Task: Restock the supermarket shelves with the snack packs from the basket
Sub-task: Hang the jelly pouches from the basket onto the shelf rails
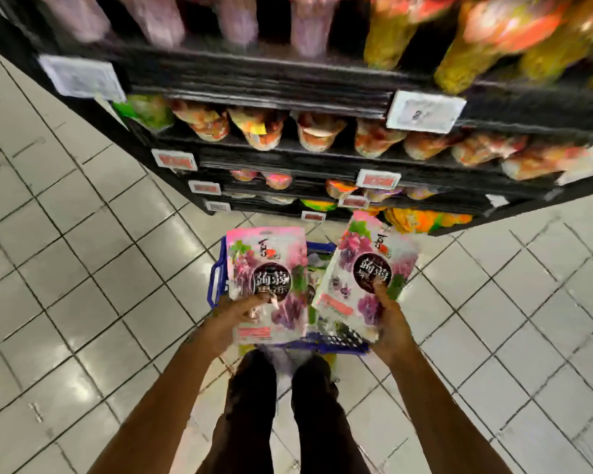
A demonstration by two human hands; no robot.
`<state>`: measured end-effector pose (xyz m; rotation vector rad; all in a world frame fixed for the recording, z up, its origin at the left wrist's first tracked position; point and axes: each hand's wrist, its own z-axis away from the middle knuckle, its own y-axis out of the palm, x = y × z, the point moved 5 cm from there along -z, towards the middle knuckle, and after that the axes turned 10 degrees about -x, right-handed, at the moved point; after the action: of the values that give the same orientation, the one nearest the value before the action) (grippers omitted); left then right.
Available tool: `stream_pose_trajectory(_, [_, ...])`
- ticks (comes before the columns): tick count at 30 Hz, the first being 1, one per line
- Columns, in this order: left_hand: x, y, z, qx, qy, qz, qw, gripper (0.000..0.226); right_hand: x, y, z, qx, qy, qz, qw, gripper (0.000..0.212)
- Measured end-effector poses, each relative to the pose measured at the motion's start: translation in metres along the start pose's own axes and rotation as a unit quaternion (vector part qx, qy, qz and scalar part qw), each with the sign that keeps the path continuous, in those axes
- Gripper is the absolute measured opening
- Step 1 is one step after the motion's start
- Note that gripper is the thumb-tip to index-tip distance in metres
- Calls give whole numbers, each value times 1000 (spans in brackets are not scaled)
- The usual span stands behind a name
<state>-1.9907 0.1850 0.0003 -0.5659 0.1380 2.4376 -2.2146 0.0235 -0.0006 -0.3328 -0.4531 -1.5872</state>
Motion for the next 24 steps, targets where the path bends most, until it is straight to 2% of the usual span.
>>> stream_pose_trajectory(2, [-38, 7, 47, -2, 35, -1, 999, 55, 43, 4, 48, 33, -69, 25, 997, 13])
stream_pose_trajectory(3, [-61, 14, 73, 12, 60, -1, 998, 63, 64, 6, 74, 54, -97, 33, 993, 6])
stream_pose_trajectory(7, [-133, 32, 160, 77, 121, 44, 989, 53, 140, 9, 157, 92, -190, 54, 976, 15])
stream_pose_trajectory(10, [-184, 43, 223, 68, 203, 43, 976, 60, 198, 15, 214, 104, -267, 53, 957, 11])
stream_pose_trajectory(13, [-230, 59, 284, 64, 311, 9, 948, 48, 242, 21, 257, 104, -339, 42, 934, 29])
stream_pose_trajectory(15, [-257, 68, 321, 80, 374, -15, 924, 58, 268, 27, 286, 99, -383, 32, 918, 36])
stream_pose_trajectory(16, [-270, 72, 337, 90, 405, -27, 910, 62, 280, 31, 298, 100, -401, 18, 910, 35])
stream_pose_trajectory(18, [-294, 78, 370, 104, 454, -47, 884, 52, 300, 36, 325, 100, -437, 2, 894, 28])
stream_pose_trajectory(20, [-316, 82, 396, 113, 488, -55, 864, 52, 321, 39, 353, 104, -472, -3, 875, 20])
stream_pose_trajectory(24, [-349, 89, 430, 134, 526, -42, 839, 61, 356, 39, 393, 92, -534, -15, 840, 28])
